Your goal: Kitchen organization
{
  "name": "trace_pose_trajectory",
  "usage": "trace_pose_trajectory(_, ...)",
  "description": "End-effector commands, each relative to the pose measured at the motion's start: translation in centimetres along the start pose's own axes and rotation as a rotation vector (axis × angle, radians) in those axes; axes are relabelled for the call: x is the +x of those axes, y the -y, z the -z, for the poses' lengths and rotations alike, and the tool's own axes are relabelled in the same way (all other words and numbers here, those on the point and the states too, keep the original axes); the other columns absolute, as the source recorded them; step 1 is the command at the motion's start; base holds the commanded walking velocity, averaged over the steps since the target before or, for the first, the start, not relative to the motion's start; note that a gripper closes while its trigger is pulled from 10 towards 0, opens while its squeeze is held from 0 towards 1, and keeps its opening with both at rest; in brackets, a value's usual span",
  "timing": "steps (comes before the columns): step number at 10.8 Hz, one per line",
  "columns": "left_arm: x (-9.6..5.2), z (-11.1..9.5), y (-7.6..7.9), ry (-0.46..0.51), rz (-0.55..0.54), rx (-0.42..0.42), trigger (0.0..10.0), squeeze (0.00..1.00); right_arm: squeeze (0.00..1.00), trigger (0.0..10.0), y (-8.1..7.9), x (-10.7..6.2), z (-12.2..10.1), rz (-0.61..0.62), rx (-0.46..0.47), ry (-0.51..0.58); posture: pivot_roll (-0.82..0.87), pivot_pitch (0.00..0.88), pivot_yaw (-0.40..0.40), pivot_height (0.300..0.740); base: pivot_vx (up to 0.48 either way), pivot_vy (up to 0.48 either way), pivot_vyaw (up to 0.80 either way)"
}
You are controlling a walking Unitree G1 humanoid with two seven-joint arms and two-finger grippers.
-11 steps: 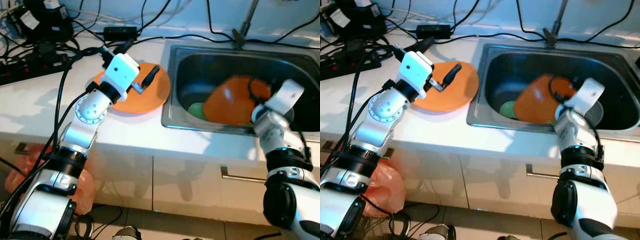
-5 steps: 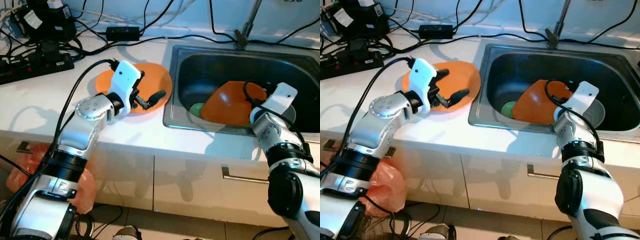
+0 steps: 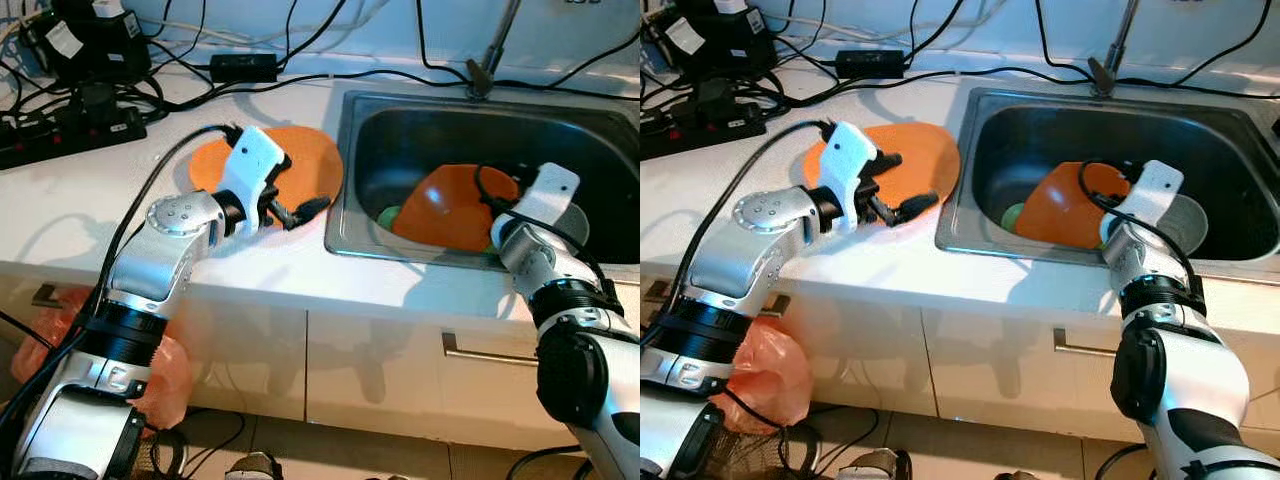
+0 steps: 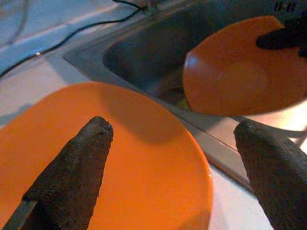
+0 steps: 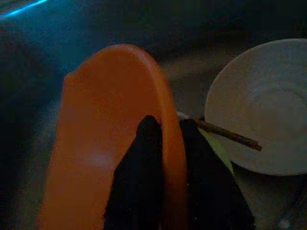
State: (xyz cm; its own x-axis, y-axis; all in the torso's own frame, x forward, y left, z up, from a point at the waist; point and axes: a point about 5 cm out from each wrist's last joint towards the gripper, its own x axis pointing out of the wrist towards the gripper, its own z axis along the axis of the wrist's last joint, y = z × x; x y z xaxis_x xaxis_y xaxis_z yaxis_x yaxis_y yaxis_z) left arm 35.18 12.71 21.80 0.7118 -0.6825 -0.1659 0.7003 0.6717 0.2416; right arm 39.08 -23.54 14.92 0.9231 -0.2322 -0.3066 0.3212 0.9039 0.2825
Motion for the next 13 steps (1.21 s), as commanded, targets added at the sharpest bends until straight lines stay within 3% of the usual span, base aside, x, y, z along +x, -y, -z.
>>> trace_pose_trajectory(1, 0.0, 0.0, 0.4, 0.002, 0.027, -0.030, 10.0, 0.64, 1.00, 10.0, -0.4, 0.0, -0.4, -0.022, -0.013, 0.004, 0.16, 0.097, 0.008, 0.740, 0.000, 0.000, 0.00)
trace_pose_trajectory(3, -0.1, 0.0, 0.6, -0.011, 0.045, -0.049, 10.0, 0.49, 1.00, 10.0, -0.6, 0.1, -0.2, -0.036, -0.013, -0.003, 0.16, 0.096, 0.007, 0.740, 0.000, 0.000, 0.00)
trace_pose_trajectory(7, -0.3, -0.2, 0.3, -0.010, 0.024, -0.045, 10.0, 0.48, 1.00, 10.0, -0.6, 0.1, -0.7, -0.038, -0.009, 0.011, 0.16, 0.096, 0.002, 0.740, 0.000, 0.000, 0.00)
trace_pose_trajectory(8, -0.8, -1.1, -1.0, 0.038, -0.104, 0.009, 10.0, 0.50, 1.00, 10.0, -0.9, 0.0, -2.4, -0.041, -0.099, 0.114, 0.17, 0.099, 0.000, 0.740, 0.000, 0.000, 0.00)
trace_pose_trajectory(9, -1.3, -1.8, -2.0, 0.082, -0.200, 0.009, 10.0, 0.52, 1.00, 10.0, -1.7, -0.3, -3.5, -0.093, -0.150, 0.198, 0.16, 0.101, -0.002, 0.740, 0.000, 0.000, 0.00)
trace_pose_trajectory(10, -2.0, -2.2, -3.0, 0.114, -0.298, 0.023, 10.0, 0.84, 1.00, 10.0, -2.7, -0.6, -4.2, -0.147, -0.164, 0.248, 0.16, 0.104, -0.002, 0.740, 0.000, 0.000, 0.00)
trace_pose_trajectory(11, -2.9, -2.4, -4.2, 0.151, -0.426, 0.025, 10.0, 1.00, 1.00, 10.0, -4.1, -1.0, -4.6, -0.229, -0.141, 0.281, 0.16, 0.103, -0.002, 0.740, 0.000, 0.000, 0.00)
trace_pose_trajectory(12, -3.7, -2.3, -5.2, 0.178, -0.534, -0.002, 10.0, 1.00, 1.00, 10.0, -5.3, -1.4, -4.5, -0.320, -0.109, 0.274, 0.16, 0.102, -0.001, 0.740, 0.000, 0.000, 0.00)
trace_pose_trajectory(13, -4.9, -1.7, -6.3, 0.170, -0.694, -0.032, 10.0, 1.00, 0.00, 10.0, -8.0, -3.4, -4.5, -0.583, -0.107, 0.317, 0.16, 0.104, 0.000, 0.740, 0.000, 0.000, 0.00)
